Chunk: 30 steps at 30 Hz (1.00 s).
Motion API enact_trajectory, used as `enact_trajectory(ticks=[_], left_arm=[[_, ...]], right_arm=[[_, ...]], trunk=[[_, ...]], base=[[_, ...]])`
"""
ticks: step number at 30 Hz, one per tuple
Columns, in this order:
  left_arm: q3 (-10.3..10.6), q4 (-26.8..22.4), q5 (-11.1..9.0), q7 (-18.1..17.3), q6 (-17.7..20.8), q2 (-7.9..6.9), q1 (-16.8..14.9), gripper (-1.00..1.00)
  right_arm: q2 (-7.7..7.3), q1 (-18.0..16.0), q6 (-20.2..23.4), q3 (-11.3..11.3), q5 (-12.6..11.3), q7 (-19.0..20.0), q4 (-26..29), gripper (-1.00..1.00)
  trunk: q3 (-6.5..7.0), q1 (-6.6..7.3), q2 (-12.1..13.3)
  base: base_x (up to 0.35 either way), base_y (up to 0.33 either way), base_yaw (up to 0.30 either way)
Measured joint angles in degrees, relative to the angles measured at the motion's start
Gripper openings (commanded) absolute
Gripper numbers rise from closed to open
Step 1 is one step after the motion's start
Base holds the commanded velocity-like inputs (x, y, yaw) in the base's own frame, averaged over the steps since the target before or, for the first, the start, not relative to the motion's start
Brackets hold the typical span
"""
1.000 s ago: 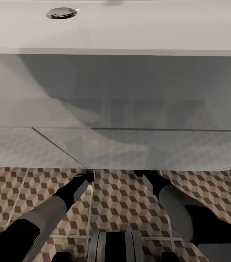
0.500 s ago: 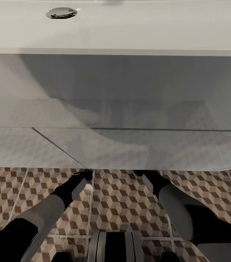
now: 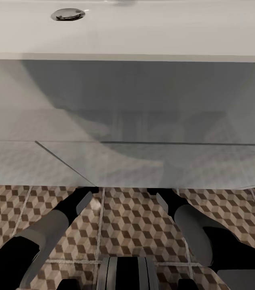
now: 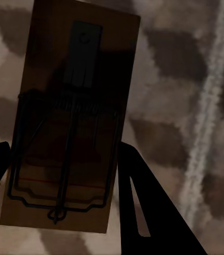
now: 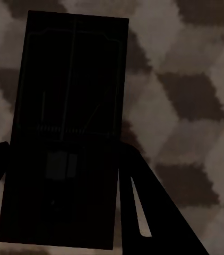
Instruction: Take the four mousetraps from the cabinet in the bathroom and place them on the bathroom floor. Make sure all four end up on the same floor surface, and ensure that at least two of them are either under or directly next to the same bathroom sink.
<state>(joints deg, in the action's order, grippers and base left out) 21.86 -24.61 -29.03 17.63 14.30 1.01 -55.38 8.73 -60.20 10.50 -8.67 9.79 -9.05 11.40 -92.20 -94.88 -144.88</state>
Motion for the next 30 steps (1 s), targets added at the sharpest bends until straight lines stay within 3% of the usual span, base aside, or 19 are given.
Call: enact_trajectory(ticks=[30], left_arm=[[-0.02, -1.42, -0.06, -0.13, 0.02, -0.49, -0.23, -1.0]], right_arm=[[0.08, 0.0, 0.0, 0.08, 0.0, 0.0, 0.08, -1.0]], trunk=[[0.0, 0.0, 0.0]], base=[[0.0, 0.0, 0.0]])
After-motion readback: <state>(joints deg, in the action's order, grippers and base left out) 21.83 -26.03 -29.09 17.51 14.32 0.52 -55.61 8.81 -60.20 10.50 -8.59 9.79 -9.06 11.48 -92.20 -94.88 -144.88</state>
